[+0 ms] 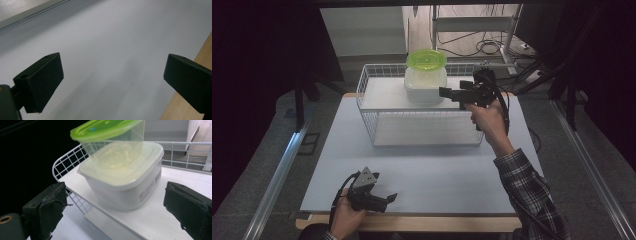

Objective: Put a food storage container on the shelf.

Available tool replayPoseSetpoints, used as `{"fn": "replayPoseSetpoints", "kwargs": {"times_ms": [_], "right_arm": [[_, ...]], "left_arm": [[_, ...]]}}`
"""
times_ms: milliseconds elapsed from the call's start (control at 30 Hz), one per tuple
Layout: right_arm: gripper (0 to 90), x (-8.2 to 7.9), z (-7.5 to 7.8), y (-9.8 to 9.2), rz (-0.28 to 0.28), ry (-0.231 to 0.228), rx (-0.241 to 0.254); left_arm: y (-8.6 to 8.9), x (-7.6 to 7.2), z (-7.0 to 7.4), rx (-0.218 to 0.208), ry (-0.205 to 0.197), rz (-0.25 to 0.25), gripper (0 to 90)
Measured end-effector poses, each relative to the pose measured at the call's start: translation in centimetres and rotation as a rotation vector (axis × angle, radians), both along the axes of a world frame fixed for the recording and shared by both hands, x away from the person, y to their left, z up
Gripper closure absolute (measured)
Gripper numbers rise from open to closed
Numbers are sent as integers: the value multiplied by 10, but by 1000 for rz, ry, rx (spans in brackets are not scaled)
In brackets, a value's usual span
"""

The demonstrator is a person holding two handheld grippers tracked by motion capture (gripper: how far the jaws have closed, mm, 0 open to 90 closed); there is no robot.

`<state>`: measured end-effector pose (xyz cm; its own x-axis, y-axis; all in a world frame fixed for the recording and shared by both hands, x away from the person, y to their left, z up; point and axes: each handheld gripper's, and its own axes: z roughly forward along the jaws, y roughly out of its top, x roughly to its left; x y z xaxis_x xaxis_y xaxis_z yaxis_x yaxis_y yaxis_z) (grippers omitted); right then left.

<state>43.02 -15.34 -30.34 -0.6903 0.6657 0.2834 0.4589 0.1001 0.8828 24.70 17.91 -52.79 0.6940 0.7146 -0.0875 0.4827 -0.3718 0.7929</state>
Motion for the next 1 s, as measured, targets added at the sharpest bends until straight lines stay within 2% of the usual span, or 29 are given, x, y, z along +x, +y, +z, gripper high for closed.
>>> {"fn": "replayPoseSetpoints", "kwargs": {"times_ms": [333, 667, 1000], "right_arm": [[35, -22, -18, -6, 22, -33, -53], [27, -41, -37, -9, 51, -48, -92], [12, -55, -64, -18, 32, -49, -127]], "left_arm": [[0, 0, -1, -15, 7, -5, 19], [0, 1, -1, -9, 5, -7, 19], [-1, 0, -2, -4, 4, -16, 18]]}}
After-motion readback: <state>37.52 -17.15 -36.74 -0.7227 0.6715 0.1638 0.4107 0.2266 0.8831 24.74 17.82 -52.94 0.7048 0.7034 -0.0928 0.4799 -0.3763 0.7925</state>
